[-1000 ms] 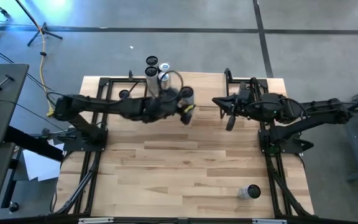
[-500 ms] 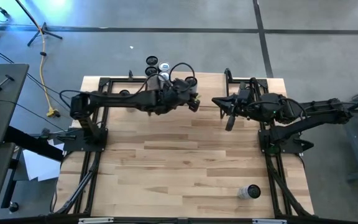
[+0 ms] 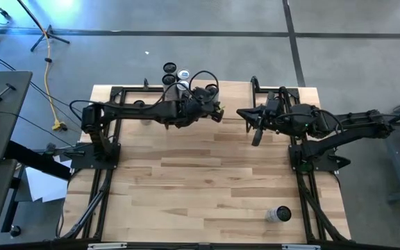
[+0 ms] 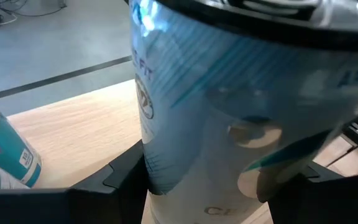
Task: Place canned beverage on shelf
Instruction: Put the bottom left black soda can on the shelf
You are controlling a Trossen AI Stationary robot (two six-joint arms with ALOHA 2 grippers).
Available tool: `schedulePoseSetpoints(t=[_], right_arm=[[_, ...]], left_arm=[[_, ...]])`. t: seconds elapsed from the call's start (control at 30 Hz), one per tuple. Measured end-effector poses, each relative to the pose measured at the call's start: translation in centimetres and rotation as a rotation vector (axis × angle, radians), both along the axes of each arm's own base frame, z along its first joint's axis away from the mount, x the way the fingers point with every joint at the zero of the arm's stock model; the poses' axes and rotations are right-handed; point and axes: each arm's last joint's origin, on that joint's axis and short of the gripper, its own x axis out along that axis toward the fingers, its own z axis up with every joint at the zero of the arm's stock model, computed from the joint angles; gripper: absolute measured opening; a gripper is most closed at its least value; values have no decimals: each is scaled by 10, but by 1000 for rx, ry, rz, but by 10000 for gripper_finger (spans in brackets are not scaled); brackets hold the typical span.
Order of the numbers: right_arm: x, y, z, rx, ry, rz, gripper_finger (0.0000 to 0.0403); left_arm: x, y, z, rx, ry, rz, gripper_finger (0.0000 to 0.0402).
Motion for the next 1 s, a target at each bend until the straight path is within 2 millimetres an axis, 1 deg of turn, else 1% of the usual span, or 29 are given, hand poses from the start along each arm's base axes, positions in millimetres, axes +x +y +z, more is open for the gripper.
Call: schedulePoseSetpoints(t=[0.23, 0.77, 1.0], right_arm=[[0, 0, -1, -1, 7, 2, 0], [0, 0, -2, 24, 9, 1, 0], [0, 0, -2, 26, 14, 9, 0]], left_arm=[[0, 0, 0, 8, 19, -20, 234], [-2, 9, 0, 2, 14, 4, 237], [-2, 9, 0, 1, 13, 6, 237]])
